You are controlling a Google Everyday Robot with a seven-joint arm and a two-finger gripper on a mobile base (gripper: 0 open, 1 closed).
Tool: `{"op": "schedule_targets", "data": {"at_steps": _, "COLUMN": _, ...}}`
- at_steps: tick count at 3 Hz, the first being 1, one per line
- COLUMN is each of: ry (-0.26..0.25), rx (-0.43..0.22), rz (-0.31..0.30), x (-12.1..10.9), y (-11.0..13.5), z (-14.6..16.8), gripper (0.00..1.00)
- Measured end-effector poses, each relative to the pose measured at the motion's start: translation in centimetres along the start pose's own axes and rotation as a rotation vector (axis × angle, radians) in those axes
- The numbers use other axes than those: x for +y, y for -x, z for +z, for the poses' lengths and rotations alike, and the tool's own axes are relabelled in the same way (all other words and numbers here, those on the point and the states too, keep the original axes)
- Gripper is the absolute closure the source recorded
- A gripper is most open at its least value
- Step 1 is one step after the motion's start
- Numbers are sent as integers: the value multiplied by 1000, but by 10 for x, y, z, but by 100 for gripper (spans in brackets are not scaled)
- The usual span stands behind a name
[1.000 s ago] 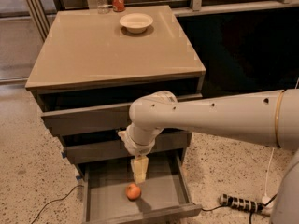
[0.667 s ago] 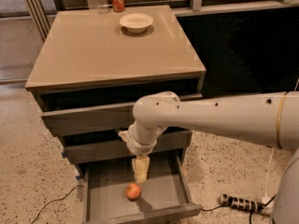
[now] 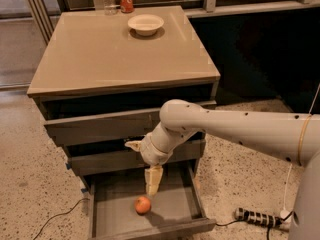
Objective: Pick orange from bottom drawer and place on counter
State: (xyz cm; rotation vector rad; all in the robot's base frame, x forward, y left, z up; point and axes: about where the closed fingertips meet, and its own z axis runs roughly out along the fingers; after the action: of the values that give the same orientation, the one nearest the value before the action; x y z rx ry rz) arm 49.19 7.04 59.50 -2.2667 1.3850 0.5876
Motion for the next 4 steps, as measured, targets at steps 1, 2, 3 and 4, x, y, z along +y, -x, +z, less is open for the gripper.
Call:
{"op": "schedule_targets", "data": {"at_steps": 1, "ry": 4, "rx": -39, "rz": -16, "x": 0, "y": -1, "z": 1, "gripper": 0}}
{"op": "schedule_targets", "data": {"at_steps": 2, "ry": 13, "rx": -45, "rz": -8, "x": -1, "y": -7, "z": 10, "gripper": 0}}
{"op": "schedule_targets", "data": {"at_steps": 3, "ry": 23, "rx": -51, "rz": -2, "x": -1, "y": -13, "z": 20, "gripper": 0}}
{"op": "schedule_targets", "data": {"at_steps": 4, "ry": 66, "rx": -76, "rz": 28, "x": 1, "y": -29, "z": 51, "gripper": 0}}
